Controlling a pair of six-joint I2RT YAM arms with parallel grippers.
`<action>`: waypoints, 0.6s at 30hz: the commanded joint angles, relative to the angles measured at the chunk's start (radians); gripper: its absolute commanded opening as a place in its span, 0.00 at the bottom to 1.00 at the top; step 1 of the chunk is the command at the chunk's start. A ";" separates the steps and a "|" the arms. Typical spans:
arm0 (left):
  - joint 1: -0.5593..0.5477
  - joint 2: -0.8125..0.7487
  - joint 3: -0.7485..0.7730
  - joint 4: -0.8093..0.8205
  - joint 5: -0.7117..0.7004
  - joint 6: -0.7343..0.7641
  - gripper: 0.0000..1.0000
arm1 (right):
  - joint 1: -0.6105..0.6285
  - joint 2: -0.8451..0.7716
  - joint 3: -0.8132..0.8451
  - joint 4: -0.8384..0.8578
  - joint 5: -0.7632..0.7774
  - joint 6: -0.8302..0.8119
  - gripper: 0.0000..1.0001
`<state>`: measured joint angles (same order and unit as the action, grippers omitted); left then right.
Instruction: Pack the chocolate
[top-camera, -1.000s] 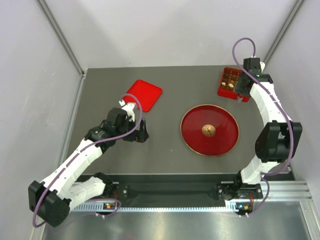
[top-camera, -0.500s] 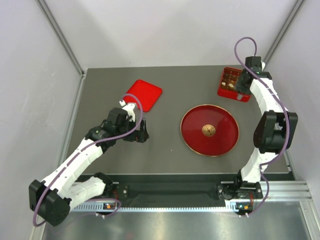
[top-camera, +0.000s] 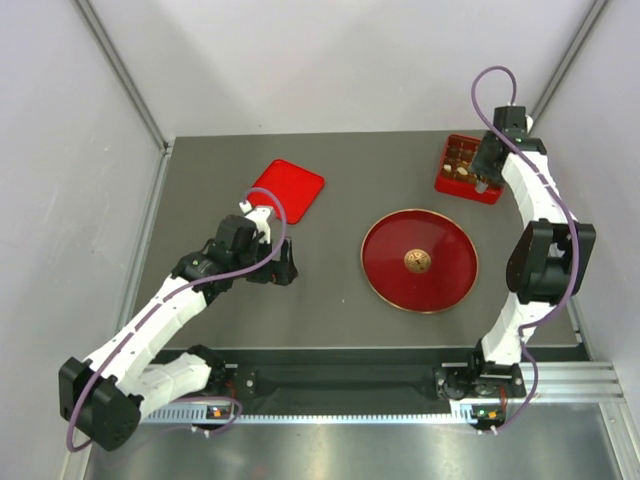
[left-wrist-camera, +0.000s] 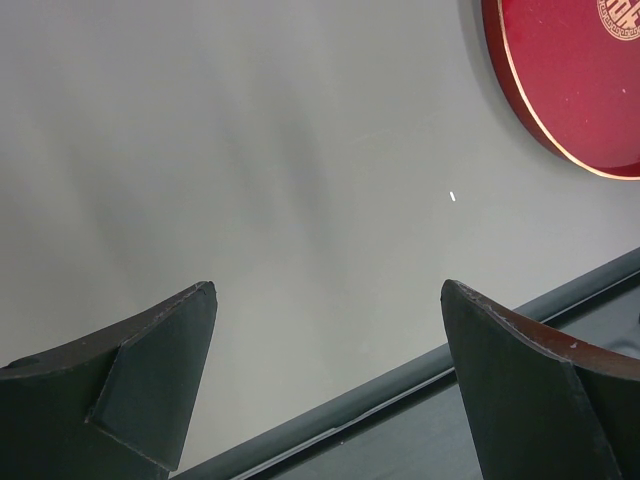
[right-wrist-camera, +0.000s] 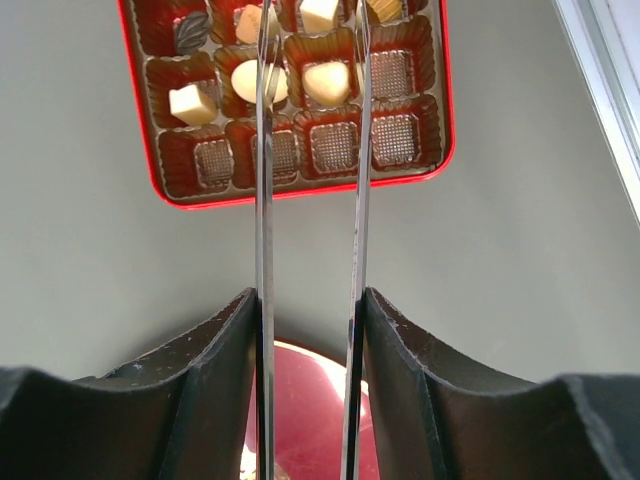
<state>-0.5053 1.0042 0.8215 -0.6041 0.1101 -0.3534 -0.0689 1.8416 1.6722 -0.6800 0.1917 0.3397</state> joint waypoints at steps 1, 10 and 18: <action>-0.004 -0.009 0.005 0.010 -0.015 -0.004 0.99 | -0.014 -0.044 0.064 -0.001 -0.015 -0.010 0.44; -0.004 -0.027 0.005 0.013 -0.024 -0.004 0.99 | 0.061 -0.222 -0.034 -0.032 -0.054 -0.005 0.44; -0.004 -0.041 0.014 0.001 -0.101 -0.022 0.99 | 0.319 -0.392 -0.207 -0.029 -0.043 0.004 0.43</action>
<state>-0.5053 0.9909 0.8215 -0.6071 0.0612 -0.3641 0.1768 1.5055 1.5116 -0.7238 0.1482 0.3412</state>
